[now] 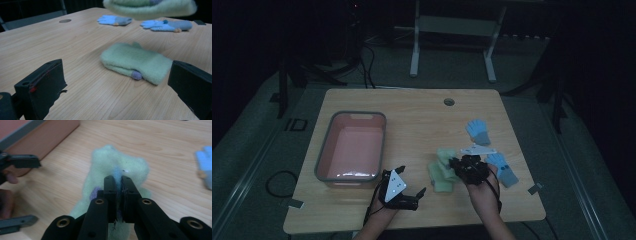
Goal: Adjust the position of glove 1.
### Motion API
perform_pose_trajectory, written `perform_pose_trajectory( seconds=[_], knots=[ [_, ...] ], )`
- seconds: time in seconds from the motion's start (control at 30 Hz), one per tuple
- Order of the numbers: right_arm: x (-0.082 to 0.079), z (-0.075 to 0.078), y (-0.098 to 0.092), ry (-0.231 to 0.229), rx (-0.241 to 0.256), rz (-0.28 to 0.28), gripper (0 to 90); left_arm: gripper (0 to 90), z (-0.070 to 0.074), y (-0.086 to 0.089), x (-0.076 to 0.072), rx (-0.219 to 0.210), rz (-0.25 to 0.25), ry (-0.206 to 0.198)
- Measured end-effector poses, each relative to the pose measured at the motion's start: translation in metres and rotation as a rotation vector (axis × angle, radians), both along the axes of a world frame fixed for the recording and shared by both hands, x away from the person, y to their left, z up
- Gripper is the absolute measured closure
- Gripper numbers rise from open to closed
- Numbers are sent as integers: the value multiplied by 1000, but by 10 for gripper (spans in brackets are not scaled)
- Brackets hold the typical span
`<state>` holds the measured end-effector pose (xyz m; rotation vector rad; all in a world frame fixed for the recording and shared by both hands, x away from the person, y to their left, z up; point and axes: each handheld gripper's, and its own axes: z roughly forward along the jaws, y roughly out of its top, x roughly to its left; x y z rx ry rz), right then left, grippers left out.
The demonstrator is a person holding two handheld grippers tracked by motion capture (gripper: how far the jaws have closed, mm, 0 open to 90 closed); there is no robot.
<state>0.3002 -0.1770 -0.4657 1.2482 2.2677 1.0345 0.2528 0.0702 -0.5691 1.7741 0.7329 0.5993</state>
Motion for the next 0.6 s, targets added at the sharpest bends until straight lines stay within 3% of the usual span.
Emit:
perform_pose_trajectory(
  seconds=[0.33, 0.6],
  knots=[
    [-2, -19, 20, 43, -29, 13, 847, 12, 0, -2, -1, 13, 4, -5],
    [-3, -38, 21, 66, -55, 6, 846, 12, 0, -1, -1, 6, -3, -7]
  ],
)
